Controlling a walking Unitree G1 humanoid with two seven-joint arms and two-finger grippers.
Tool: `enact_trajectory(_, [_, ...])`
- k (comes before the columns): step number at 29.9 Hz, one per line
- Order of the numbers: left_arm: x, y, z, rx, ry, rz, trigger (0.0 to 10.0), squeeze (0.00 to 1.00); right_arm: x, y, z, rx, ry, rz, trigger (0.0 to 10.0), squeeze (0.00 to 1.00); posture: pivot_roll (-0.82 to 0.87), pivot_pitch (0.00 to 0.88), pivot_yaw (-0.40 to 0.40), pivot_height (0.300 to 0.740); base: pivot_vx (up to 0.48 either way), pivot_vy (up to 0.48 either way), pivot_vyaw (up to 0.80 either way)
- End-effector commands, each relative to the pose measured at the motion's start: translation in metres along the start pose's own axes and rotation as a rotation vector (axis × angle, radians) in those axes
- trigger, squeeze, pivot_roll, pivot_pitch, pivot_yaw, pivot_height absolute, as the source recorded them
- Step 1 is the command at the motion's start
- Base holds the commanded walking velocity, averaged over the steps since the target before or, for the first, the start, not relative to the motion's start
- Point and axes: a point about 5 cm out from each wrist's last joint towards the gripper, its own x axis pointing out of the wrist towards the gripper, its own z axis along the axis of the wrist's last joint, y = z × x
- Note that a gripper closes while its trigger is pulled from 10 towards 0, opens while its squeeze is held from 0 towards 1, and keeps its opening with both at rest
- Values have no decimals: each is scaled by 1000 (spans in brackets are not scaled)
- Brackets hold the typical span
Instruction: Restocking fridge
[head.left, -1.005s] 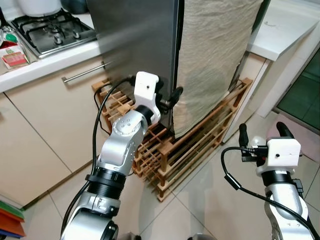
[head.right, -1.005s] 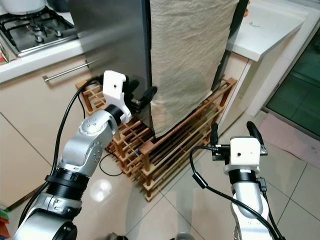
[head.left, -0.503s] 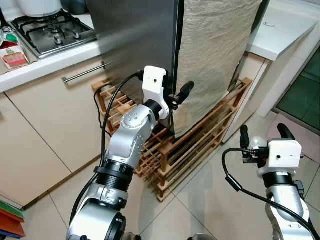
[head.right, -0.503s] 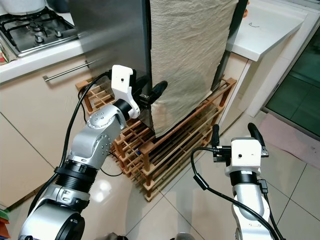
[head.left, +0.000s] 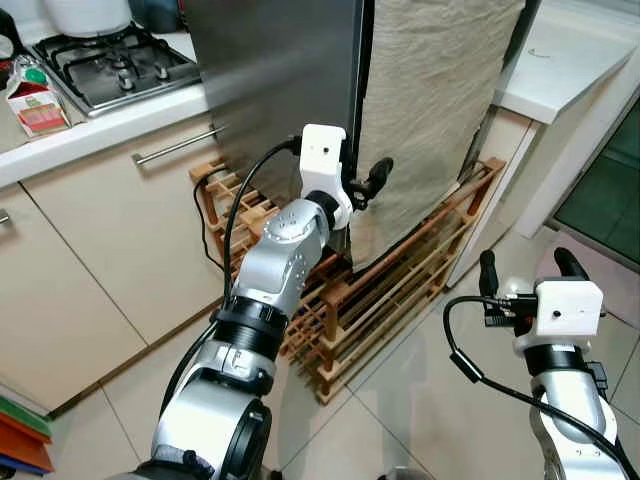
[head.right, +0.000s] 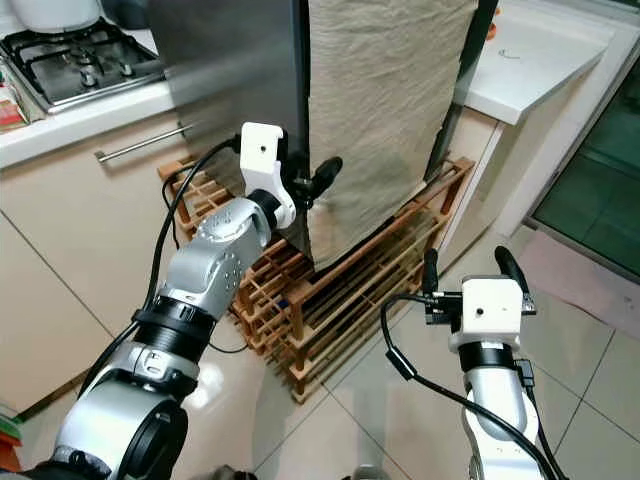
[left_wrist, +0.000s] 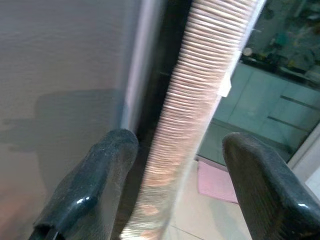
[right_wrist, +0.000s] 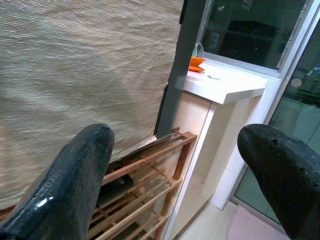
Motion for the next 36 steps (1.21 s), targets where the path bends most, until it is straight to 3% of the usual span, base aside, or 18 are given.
enact_trajectory(1, [6, -11, 2, -32, 20, -36, 10000, 0, 0, -1, 1, 8, 5, -9, 10000, 0, -235, 10, 41, 740, 0, 0, 0])
enact_trajectory(2, [6, -11, 2, -32, 20, -36, 10000, 0, 0, -1, 1, 8, 5, -9, 10000, 0, -235, 10, 41, 740, 0, 0, 0])
enact_trajectory(5, [6, -43, 0, -12, 44, -241, 10000, 0, 0, 0, 1, 11, 7, -6, 10000, 0, -231, 12, 41, 740, 0, 0, 0])
enact_trajectory(9, [-4, -75, 5, 131, -13, -490, 10000, 0, 0, 3, 0, 16, 8, 0, 10000, 0, -228, 14, 41, 740, 0, 0, 0])
enact_trajectory(19, [-14, -89, 19, 125, -78, -640, 10000, 0, -1, 4, -1, 18, 11, 3, 10000, 0, -231, 19, 47, 740, 0, 0, 0])
enact_trajectory(27, [-21, -58, 25, 160, -167, -457, 10000, 0, -2, 6, -1, 20, 9, -6, 10000, 0, -225, 18, 51, 740, 0, 0, 0])
enact_trajectory(29, [-27, -39, 27, 121, -199, -352, 10000, 0, 0, 4, -1, 19, 6, -15, 10000, 0, -218, 17, 50, 740, 0, 0, 0])
enact_trajectory(30, [-27, -39, 27, 121, -199, -352, 10000, 0, 0, 4, -1, 19, 6, -15, 10000, 0, -218, 17, 50, 740, 0, 0, 0])
enact_trajectory(31, [-34, -23, 25, 97, -202, -276, 10000, 0, 1, 5, 0, 20, 3, -13, 10000, 0, -202, 17, 47, 740, 0, 0, 0])
enact_trajectory(33, [-36, -17, 24, 91, -199, -251, 10000, 0, 1, 5, 0, 21, 2, -11, 10000, 0, -199, 17, 47, 740, 0, 0, 0])
enact_trajectory(36, [-41, 6, 17, 121, -172, -108, 10000, 0, 3, 7, 0, 22, -2, -6, 10000, 0, -186, 14, 45, 740, 0, 0, 0])
